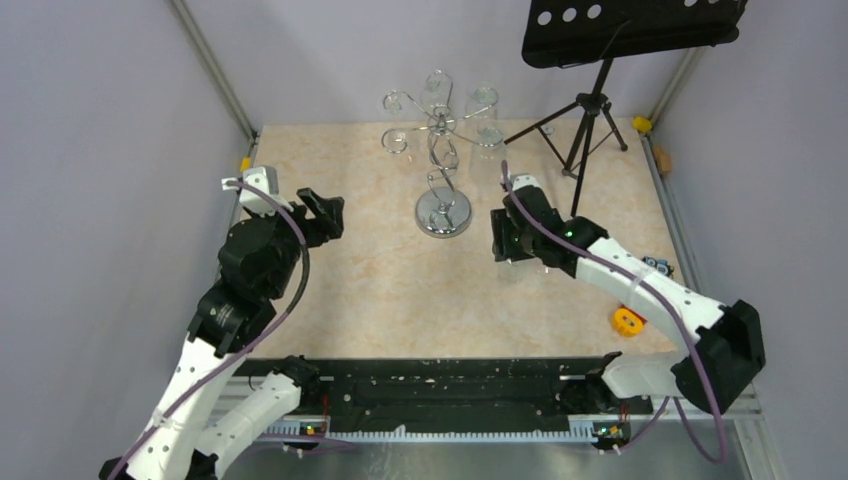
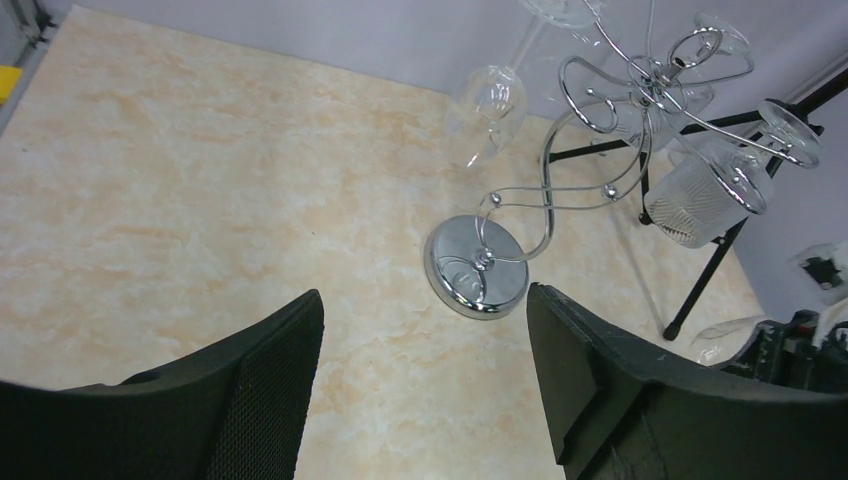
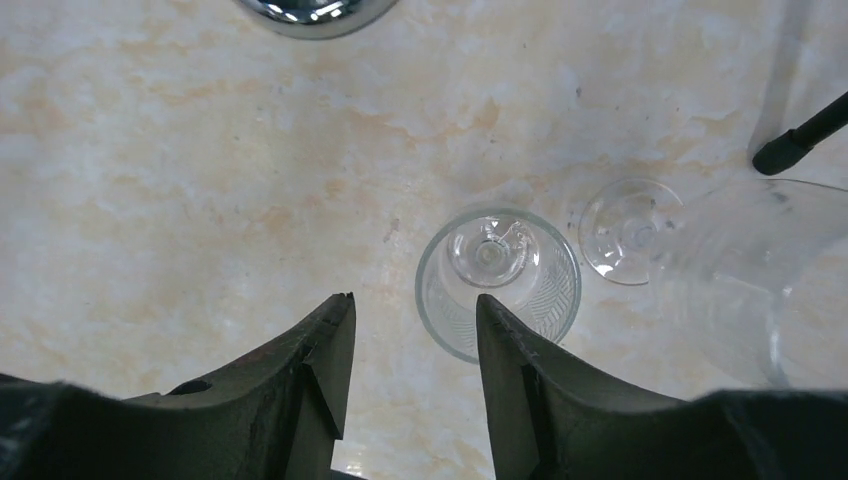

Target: Take the wine glass off the wine glass rack

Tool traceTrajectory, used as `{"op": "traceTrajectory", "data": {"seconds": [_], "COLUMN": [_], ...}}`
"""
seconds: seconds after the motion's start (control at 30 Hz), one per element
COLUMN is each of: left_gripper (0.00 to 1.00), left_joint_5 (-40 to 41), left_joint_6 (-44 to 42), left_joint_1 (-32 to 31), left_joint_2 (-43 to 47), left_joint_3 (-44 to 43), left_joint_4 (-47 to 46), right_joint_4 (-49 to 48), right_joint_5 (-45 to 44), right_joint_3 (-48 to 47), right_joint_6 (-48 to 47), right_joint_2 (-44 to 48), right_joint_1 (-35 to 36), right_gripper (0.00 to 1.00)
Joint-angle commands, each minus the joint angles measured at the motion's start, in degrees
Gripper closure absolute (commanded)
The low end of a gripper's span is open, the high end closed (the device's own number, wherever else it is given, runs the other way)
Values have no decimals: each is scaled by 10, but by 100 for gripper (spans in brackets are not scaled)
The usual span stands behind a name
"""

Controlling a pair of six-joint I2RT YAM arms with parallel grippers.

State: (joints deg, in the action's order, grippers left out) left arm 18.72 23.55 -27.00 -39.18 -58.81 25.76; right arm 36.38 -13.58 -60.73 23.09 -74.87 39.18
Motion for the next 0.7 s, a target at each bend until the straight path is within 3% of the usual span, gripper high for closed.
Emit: {"op": "traceTrajectory", "data": {"seconds": [0.0,0.17,0.3,0.37,0.67], "left_gripper": [22,22,22,21,16], "left_joint_5": [-36,-61,-78,-90,-107], "left_joint_6": [54,75,73,71,64], "left_joint_1": [2,3,3,3,4], "left_joint_2": [-19,-23,-25,-26,-21], "left_joint_3": [1,19,20,20,21], "left_joint_4": [-31,-64,-75,-77,-65], "right_joint_4": [-21,-61,-93,-101,-234], "right_joint_5": [16,92,123,143,317], "right_joint_3": [-40,-66,-131,-164,-170], "right_joint_6": [2,25,29,49,232], "right_joint_2": [81,148,175,165,74], "right_joint_1": [-11,-31,-67,-102,-257], "right_gripper": [50,45,30,27,28]}}
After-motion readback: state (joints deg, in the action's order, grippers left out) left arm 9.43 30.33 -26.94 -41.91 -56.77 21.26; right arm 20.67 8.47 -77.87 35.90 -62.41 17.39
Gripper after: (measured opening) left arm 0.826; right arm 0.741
